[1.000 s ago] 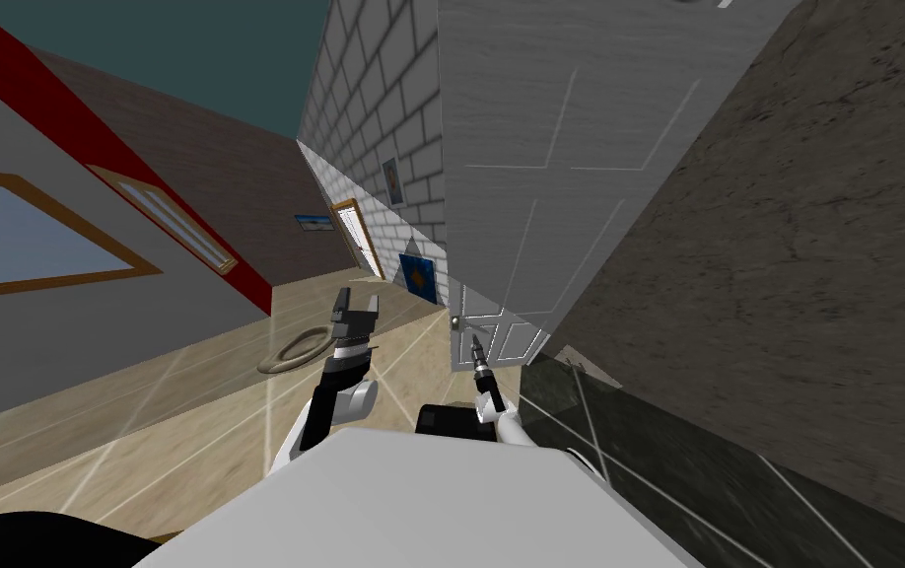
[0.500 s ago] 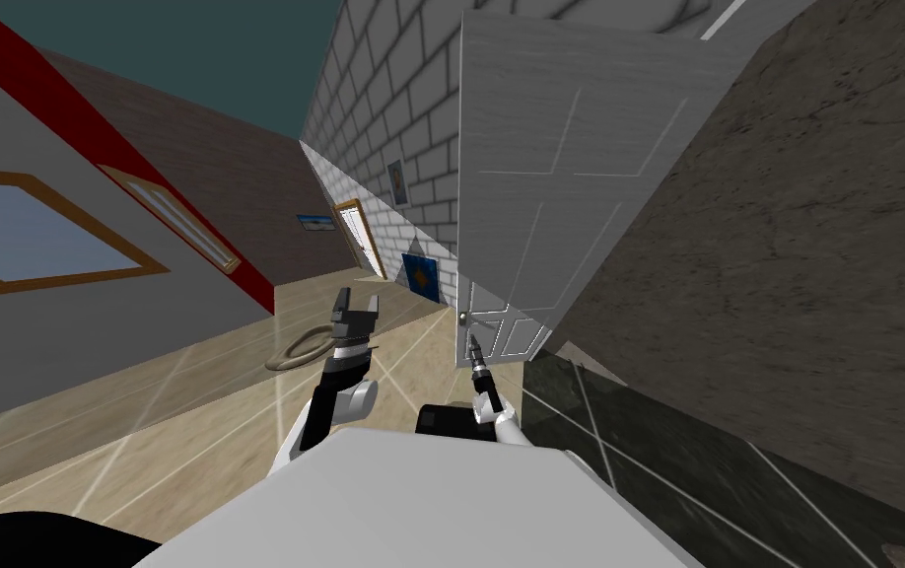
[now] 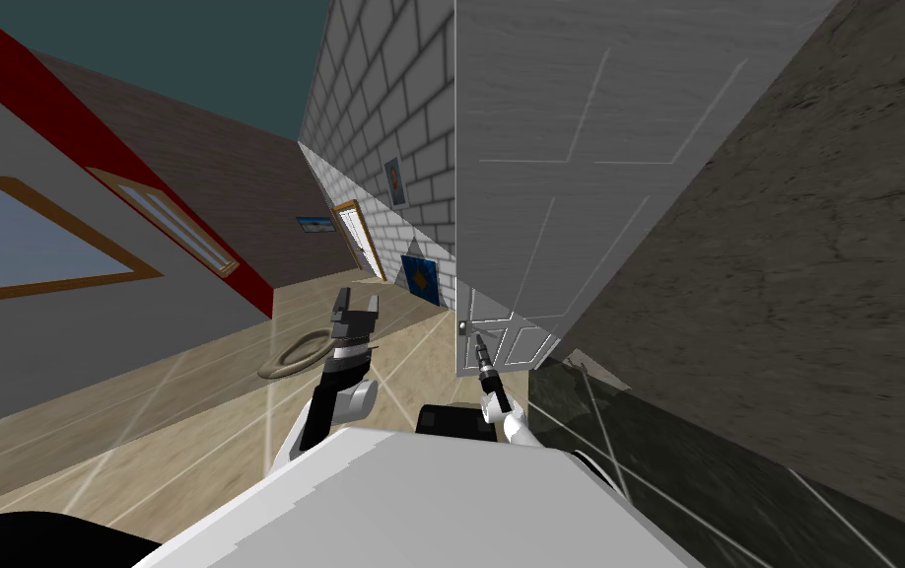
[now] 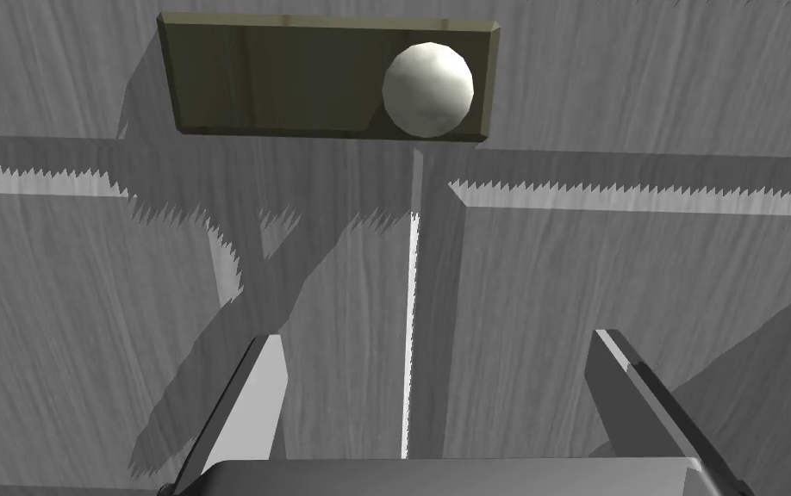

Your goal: Push the door open

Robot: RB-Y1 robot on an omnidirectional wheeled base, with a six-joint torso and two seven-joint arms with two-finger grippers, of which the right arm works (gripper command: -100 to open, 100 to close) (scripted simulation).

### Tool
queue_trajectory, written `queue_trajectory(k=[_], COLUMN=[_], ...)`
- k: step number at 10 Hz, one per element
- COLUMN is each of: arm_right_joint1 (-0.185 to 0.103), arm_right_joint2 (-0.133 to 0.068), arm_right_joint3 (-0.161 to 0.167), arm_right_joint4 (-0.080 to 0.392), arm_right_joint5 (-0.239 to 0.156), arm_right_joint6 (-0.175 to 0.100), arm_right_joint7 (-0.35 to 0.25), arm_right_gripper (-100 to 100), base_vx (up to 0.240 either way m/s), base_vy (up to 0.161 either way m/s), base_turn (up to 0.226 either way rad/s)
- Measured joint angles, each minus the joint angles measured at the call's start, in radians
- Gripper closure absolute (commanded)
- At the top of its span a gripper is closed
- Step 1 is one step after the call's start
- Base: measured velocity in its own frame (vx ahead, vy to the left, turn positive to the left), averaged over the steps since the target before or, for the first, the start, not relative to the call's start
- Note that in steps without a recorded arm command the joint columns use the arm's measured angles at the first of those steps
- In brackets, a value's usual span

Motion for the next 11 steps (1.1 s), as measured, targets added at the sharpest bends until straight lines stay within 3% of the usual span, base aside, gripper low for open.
queue_trajectory(k=[2, 5, 6, 11], arm_right_joint1=[-0.007, -0.004, -0.004, -0.003], arm_right_joint2=[-0.003, 0.034, 0.035, 0.035], arm_right_joint3=[-0.007, -0.017, -0.018, -0.015], arm_right_joint4=[0.007, -0.005, -0.003, -0.003], arm_right_joint5=[-0.001, -0.001, -0.002, -0.001], arm_right_joint6=[-0.002, 0.006, 0.004, 0.008], arm_right_joint7=[0.0, 0.003, 0.003, 0.003], arm_right_gripper=[-100, -100, 100, 100], base_vx=[0.251, 0.142, -0.01, -0.01], base_vy=[0.098, 0.073, -0.007, -0.007], base_turn=[0.026, 0.007, 0.021, 0.004])
